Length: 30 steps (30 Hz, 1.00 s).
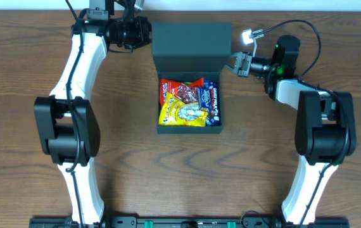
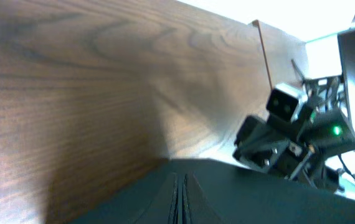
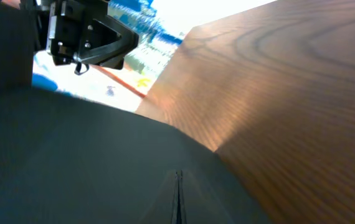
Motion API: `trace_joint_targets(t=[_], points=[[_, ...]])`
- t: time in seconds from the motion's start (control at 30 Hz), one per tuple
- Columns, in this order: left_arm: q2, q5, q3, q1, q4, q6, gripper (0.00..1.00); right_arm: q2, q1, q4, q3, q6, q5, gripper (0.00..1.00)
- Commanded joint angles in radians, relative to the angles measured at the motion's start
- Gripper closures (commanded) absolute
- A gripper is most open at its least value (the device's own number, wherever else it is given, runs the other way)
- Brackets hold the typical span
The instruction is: Pack container
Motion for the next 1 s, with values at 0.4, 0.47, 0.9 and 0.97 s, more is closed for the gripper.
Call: trace_joint_targets(t=[0.4, 0.47, 0.9, 0.97], points=[[-0.077, -0.091, 0.016, -0.001, -0.146, 0.158, 0.94, -0.006, 0.002, -0.055, 0.009, 0.016, 0.032, 0.98], [-0.077, -0.174, 0.016, -0.001, -0.173, 0.121, 0.94, -0.006, 0.001, -0.100, 0.009, 0.018, 0.129, 0.99], [-0.110, -0.439, 0.016, 0.026, -0.265, 0.008, 0.94, -0.035, -0.158, -0.389, 0.010, -0.120, 0.490, 0.98], [-0.143, -0.499, 0.016, 0.030, -0.306, 0.014, 0.94, -0.062, -0.152, -0.539, 0.010, -0.225, 0.601, 0.99]])
